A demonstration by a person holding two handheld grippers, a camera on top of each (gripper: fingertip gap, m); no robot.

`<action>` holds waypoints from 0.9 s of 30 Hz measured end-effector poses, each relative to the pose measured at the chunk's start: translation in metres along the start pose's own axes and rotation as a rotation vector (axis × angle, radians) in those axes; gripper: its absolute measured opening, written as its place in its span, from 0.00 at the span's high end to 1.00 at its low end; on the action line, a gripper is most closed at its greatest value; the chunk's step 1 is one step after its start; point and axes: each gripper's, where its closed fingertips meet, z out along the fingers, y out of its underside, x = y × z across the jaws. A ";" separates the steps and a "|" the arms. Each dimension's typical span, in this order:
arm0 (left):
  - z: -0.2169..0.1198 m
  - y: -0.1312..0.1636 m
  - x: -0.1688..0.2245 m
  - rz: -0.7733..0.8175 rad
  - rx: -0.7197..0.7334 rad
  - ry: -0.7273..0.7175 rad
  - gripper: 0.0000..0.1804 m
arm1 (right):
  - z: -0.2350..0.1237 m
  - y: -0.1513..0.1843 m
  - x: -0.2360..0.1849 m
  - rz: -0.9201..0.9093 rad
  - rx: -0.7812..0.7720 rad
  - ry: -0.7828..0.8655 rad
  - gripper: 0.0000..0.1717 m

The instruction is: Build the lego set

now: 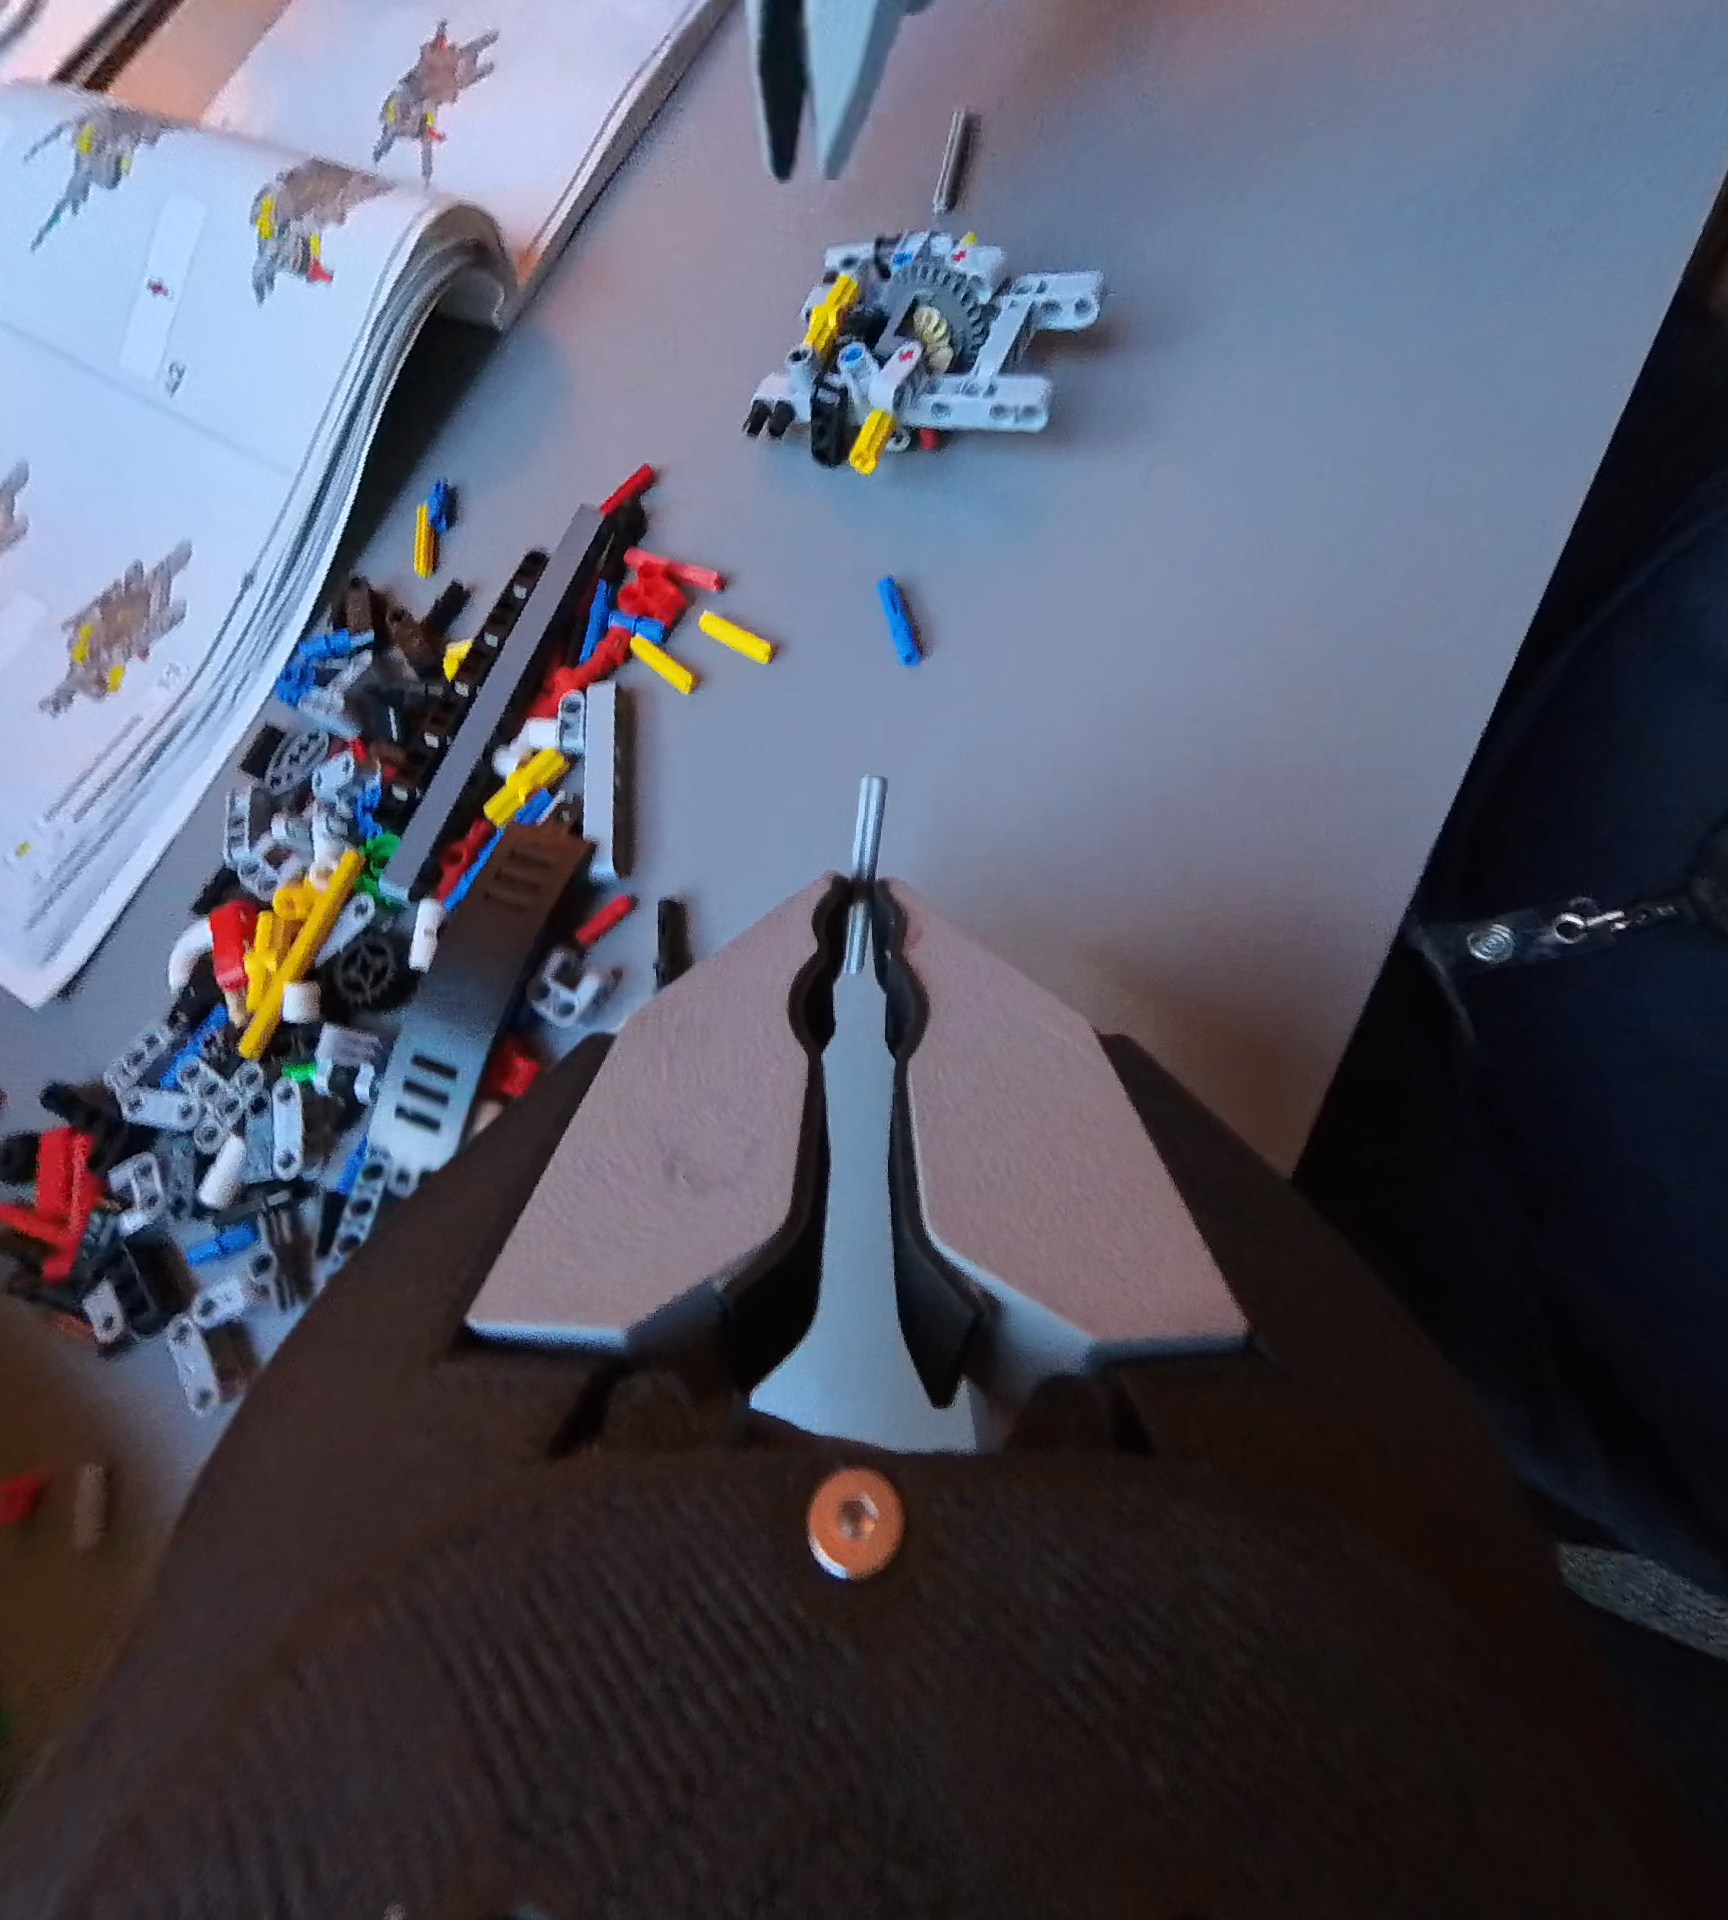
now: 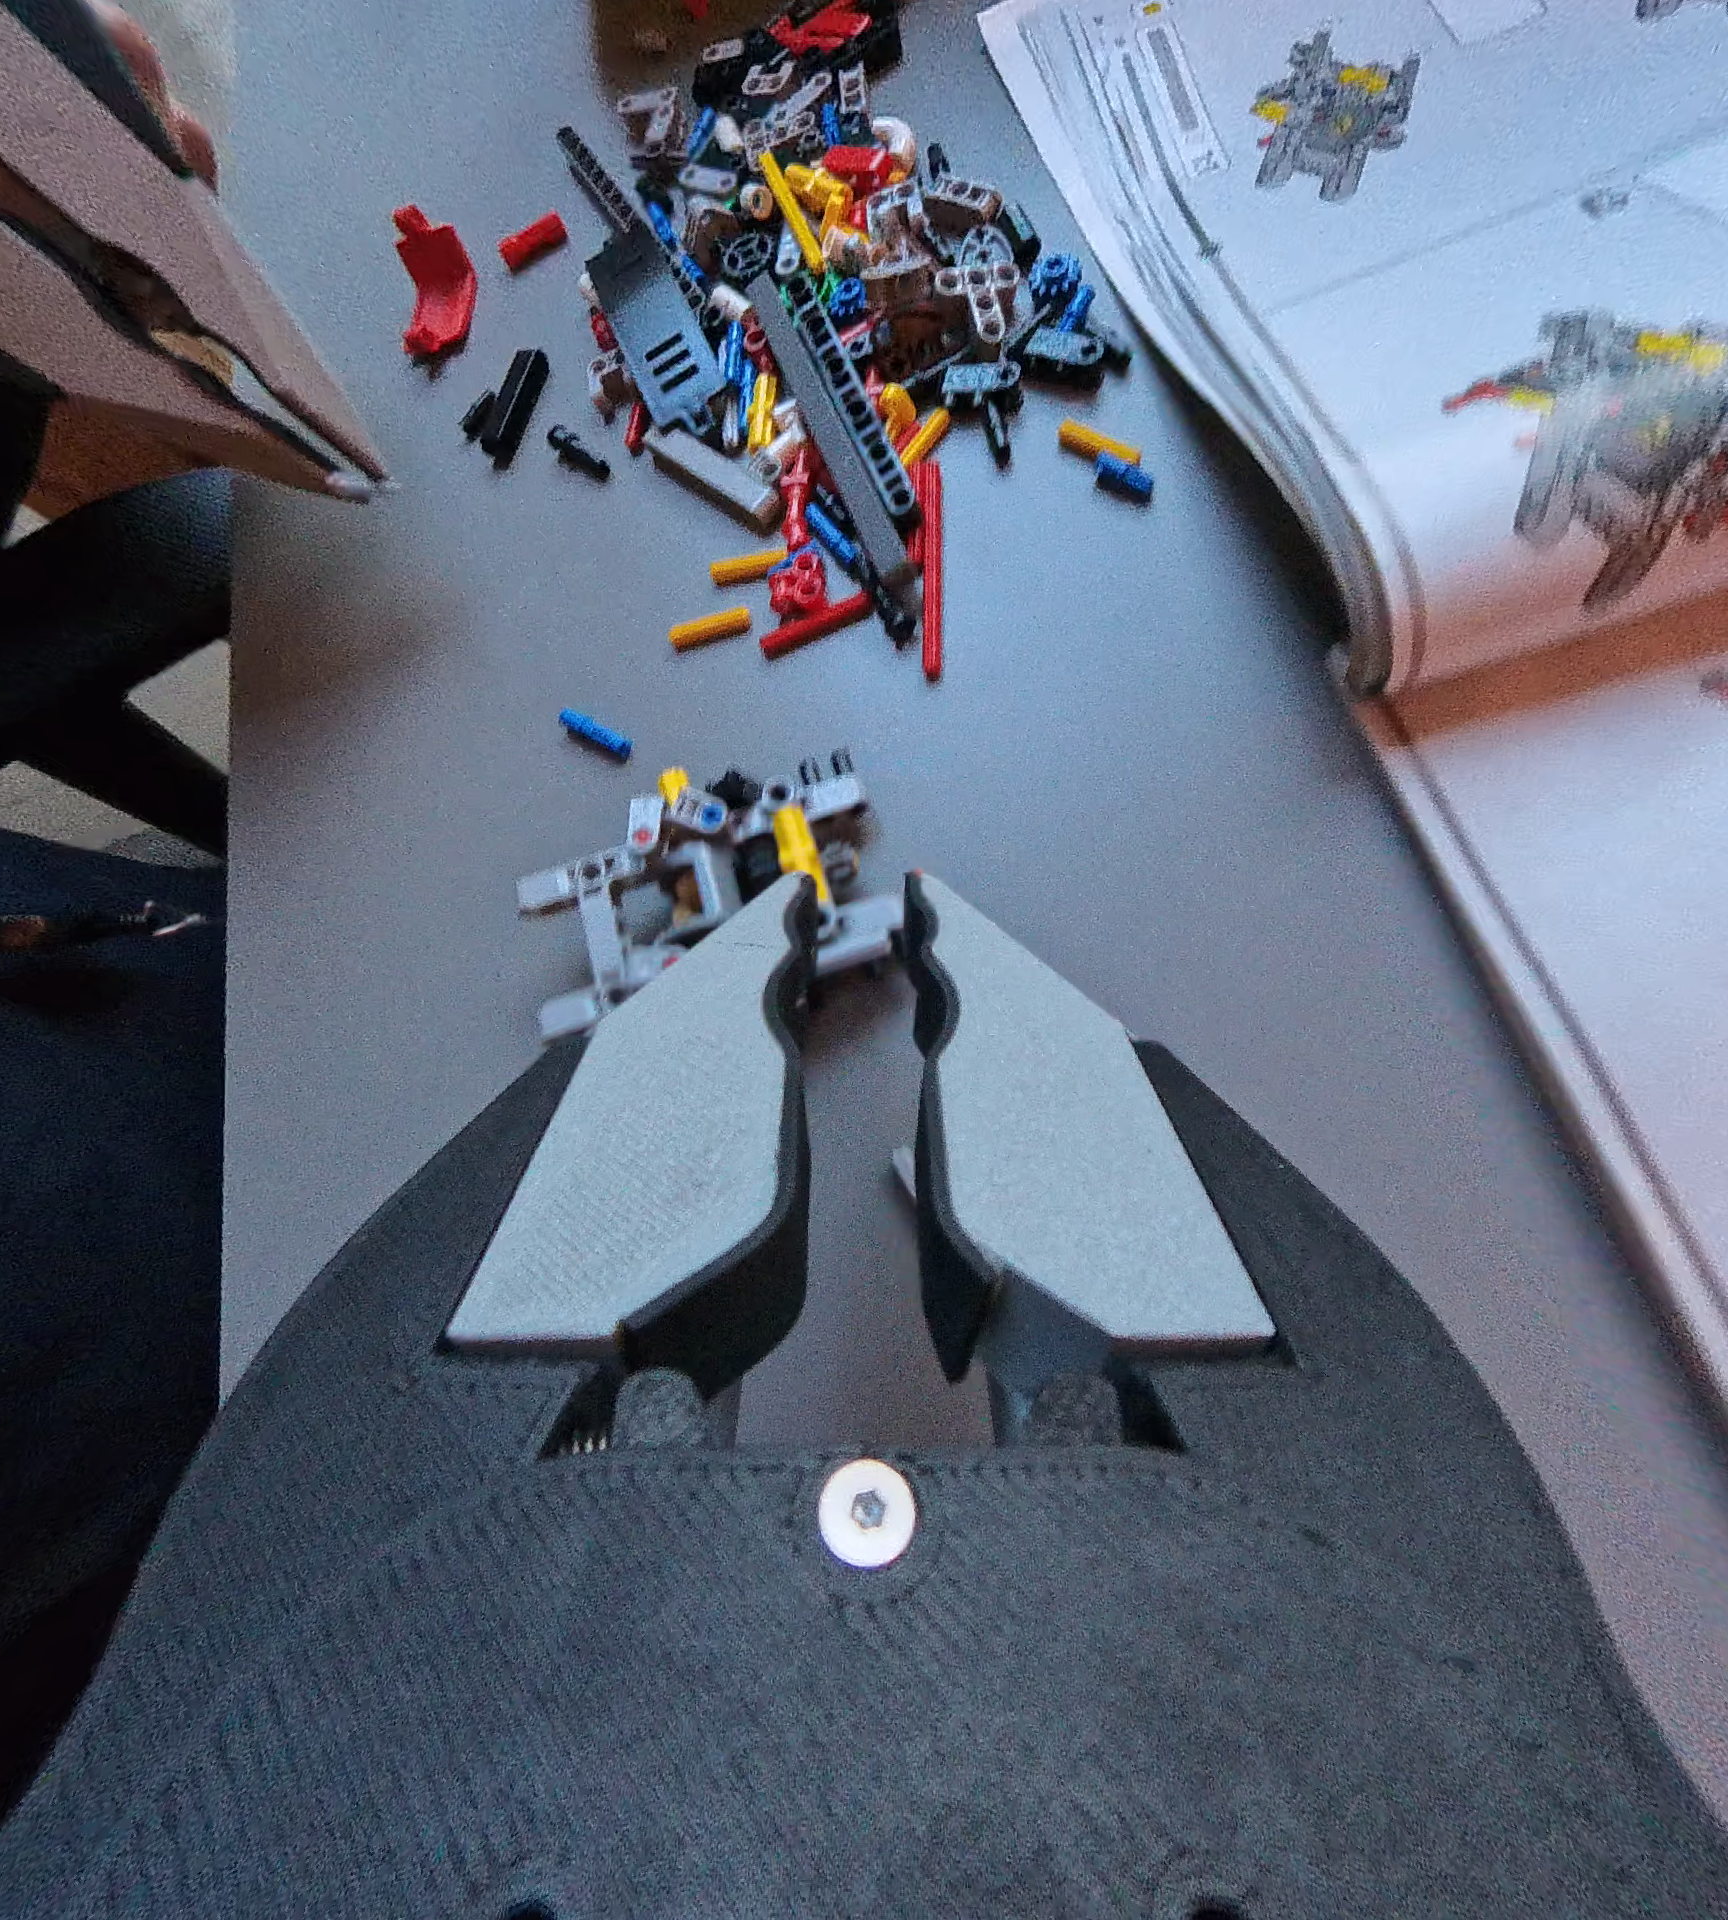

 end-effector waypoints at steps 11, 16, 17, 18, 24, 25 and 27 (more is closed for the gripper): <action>0.047 -0.056 -0.018 0.074 -0.040 -0.012 0.99 | -0.024 0.006 -0.012 0.018 0.229 -0.027 0.75; 0.071 -0.063 -0.034 0.057 -0.055 -0.004 0.99 | -0.003 0.009 -0.034 -0.105 0.110 0.137 0.56; 0.075 -0.065 -0.036 0.053 -0.050 0.000 0.99 | 0.001 0.012 -0.033 -0.123 0.084 0.189 0.55; 0.079 -0.067 -0.036 0.048 -0.040 0.006 0.99 | 0.002 0.015 -0.032 -0.142 0.064 0.237 0.55; 0.091 -0.054 -0.037 0.081 -0.091 -0.005 0.99 | -0.044 0.033 -0.026 -0.215 0.054 0.304 0.63; 0.087 -0.048 -0.040 0.097 -0.115 -0.018 0.99 | -0.052 0.037 -0.028 -0.211 0.077 0.274 0.70; 0.077 -0.036 -0.048 0.117 -0.175 -0.043 0.99 | -0.064 0.047 -0.017 -0.155 0.123 0.288 0.72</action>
